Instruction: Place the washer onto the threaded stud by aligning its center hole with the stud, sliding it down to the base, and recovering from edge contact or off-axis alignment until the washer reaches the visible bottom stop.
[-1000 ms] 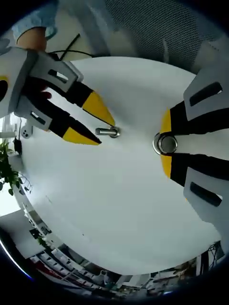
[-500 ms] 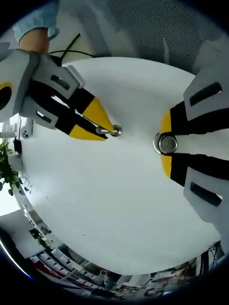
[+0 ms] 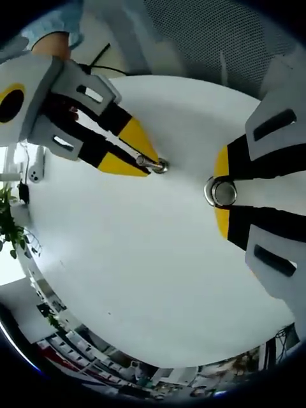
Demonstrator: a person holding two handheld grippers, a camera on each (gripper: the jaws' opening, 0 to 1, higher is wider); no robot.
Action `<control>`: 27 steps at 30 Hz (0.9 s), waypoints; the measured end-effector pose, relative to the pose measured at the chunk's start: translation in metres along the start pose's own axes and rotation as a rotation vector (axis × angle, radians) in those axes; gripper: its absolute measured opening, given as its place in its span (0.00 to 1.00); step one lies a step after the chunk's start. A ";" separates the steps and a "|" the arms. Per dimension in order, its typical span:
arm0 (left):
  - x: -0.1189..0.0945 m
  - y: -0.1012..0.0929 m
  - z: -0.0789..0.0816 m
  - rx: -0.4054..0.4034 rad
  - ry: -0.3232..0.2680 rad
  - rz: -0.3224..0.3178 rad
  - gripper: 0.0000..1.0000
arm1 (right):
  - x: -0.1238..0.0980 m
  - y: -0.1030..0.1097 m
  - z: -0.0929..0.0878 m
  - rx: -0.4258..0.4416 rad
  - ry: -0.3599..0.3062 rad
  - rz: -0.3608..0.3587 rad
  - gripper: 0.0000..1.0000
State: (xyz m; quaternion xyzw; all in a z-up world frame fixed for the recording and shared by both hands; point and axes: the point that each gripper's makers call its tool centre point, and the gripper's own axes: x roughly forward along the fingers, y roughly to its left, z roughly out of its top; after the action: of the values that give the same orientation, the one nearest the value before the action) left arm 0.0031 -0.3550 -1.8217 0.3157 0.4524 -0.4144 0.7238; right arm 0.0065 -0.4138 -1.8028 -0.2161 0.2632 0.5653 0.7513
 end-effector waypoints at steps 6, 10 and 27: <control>0.000 -0.005 -0.009 0.030 0.038 0.008 0.31 | -0.011 -0.008 0.008 0.031 -0.022 -0.038 0.35; -0.010 -0.010 -0.010 0.052 0.022 -0.001 0.36 | -0.022 -0.009 0.013 0.041 -0.043 -0.043 0.38; -0.141 -0.010 -0.030 -0.061 -0.209 0.037 0.56 | -0.101 0.024 0.046 0.023 -0.074 -0.032 0.78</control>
State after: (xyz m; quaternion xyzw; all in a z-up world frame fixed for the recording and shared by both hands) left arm -0.0523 -0.2903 -1.7047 0.2570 0.3809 -0.4179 0.7838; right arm -0.0318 -0.4534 -1.7033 -0.1908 0.2382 0.5578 0.7718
